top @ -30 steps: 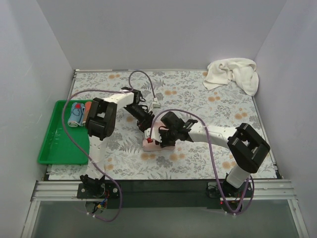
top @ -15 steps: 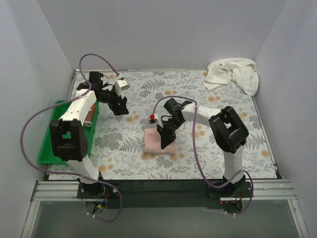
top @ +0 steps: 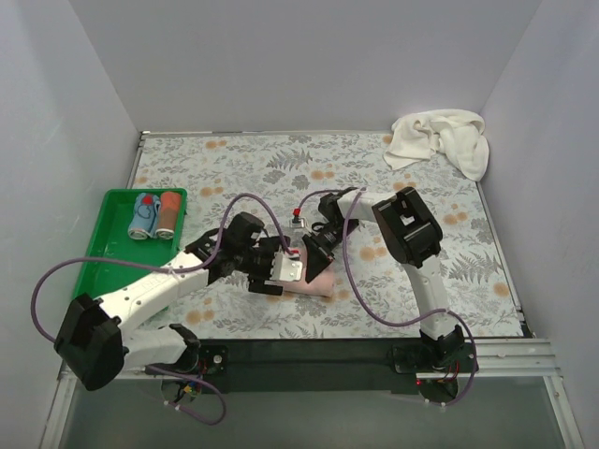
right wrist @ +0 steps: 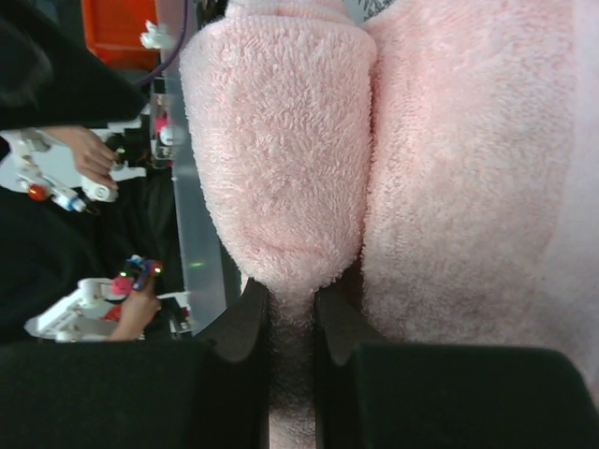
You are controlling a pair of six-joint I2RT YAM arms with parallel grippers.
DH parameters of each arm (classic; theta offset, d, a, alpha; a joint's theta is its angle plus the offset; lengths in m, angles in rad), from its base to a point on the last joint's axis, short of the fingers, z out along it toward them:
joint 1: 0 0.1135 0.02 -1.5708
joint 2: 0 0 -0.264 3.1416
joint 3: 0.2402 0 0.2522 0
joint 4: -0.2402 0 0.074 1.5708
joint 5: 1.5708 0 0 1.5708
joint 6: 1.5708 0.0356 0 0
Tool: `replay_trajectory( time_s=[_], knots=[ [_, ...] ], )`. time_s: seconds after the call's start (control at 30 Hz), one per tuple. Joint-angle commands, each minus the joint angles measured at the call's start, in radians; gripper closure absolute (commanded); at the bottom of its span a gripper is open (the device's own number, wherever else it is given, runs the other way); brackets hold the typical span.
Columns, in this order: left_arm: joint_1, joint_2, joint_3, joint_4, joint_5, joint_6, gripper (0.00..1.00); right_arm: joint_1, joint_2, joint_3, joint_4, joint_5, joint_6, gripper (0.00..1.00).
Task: Roll the towels
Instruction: Roll the towel
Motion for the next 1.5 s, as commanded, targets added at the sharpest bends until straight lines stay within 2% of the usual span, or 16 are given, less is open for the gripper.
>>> replay_trajectory(
  time_s=[0.0, 0.23, 0.37, 0.47, 0.57, 0.6, 0.63, 0.73, 0.87, 0.97, 1.03, 1.07, 1.23, 1.37, 1.43, 1.47],
  knots=[
    [-0.085, 0.009, -0.031, 0.126, -0.085, 0.03, 0.23, -0.002, 0.08, 0.019, -0.029, 0.09, 0.005, 0.99],
    [-0.24, 0.114, -0.069, 0.256, -0.166, -0.014, 0.23, -0.012, 0.118, 0.057, -0.035, 0.1, 0.037, 0.99],
    [-0.258, 0.215, -0.074, 0.342, -0.277, -0.025, 0.23, -0.011, 0.129, 0.064, -0.041, 0.097, 0.042, 0.99],
    [-0.262, 0.272, -0.075, 0.348, -0.291, -0.02, 0.31, -0.012, 0.132, 0.068, -0.043, 0.092, 0.048, 0.99],
    [-0.269, 0.284, -0.1, 0.341, -0.295, -0.017, 0.44, -0.018, 0.137, 0.07, -0.044, 0.097, 0.052, 0.99],
    [-0.271, 0.283, -0.105, 0.333, -0.303, -0.02, 0.5, -0.025, 0.137, 0.071, -0.044, 0.101, 0.057, 0.99],
    [-0.272, 0.28, -0.106, 0.316, -0.298, -0.025, 0.61, -0.028, 0.137, 0.073, -0.043, 0.103, 0.061, 0.98],
    [-0.272, 0.278, -0.103, 0.235, -0.265, -0.063, 0.78, -0.044, 0.137, 0.084, -0.043, 0.106, 0.078, 0.92],
    [-0.275, 0.298, -0.097, 0.123, -0.199, -0.109, 0.86, -0.072, 0.135, 0.114, -0.044, 0.107, 0.103, 0.88],
    [-0.272, 0.328, -0.085, 0.065, -0.173, -0.123, 0.93, -0.095, 0.12, 0.139, -0.043, 0.12, 0.118, 0.78],
    [-0.271, 0.345, -0.056, 0.03, -0.136, -0.132, 0.96, -0.115, 0.105, 0.175, -0.043, 0.143, 0.135, 0.66],
    [-0.269, 0.353, -0.045, -0.001, -0.119, -0.138, 0.98, -0.139, 0.088, 0.191, -0.043, 0.147, 0.14, 0.65],
    [-0.228, 0.41, 0.03, -0.082, -0.01, -0.164, 0.99, -0.225, 0.016, 0.287, -0.043, 0.212, 0.172, 0.5],
    [-0.15, 0.48, 0.102, -0.18, 0.096, -0.138, 0.97, -0.323, -0.128, 0.286, -0.041, 0.212, 0.174, 0.44],
    [-0.084, 0.551, 0.176, -0.223, 0.174, -0.122, 0.96, -0.353, -0.194, 0.253, -0.043, 0.213, 0.148, 0.29],
    [-0.059, 0.577, 0.208, -0.268, 0.195, -0.105, 0.96, -0.373, -0.269, 0.205, -0.041, 0.216, 0.134, 0.26]
  ],
)
